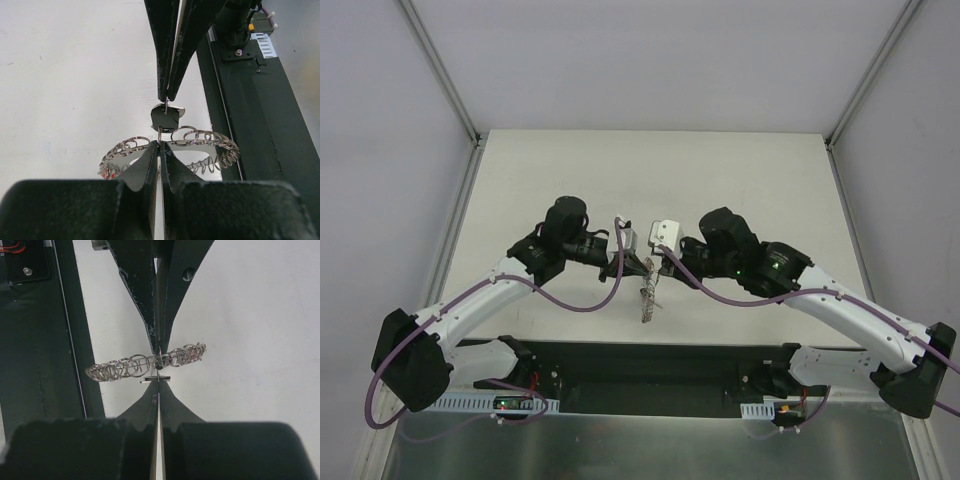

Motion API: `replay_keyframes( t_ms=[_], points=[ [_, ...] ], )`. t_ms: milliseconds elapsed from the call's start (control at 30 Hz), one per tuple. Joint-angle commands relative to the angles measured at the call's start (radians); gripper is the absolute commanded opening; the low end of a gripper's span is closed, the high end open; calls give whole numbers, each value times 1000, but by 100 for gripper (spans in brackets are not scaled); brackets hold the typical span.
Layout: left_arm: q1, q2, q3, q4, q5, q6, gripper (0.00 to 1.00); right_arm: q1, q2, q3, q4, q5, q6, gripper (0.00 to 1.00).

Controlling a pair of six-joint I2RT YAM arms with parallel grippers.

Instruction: Put the keys on the keyring

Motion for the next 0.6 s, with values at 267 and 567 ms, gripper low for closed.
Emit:
replay_keyframes(
  t_ms=[267,567],
  points=[
    [-36,-73,-33,51,5,126,0,-34,27,64,-6,-126,16,1],
    [-37,-81,-35,51,-1,143,0,-36,61,87,-61,-146,-27,1]
  ],
)
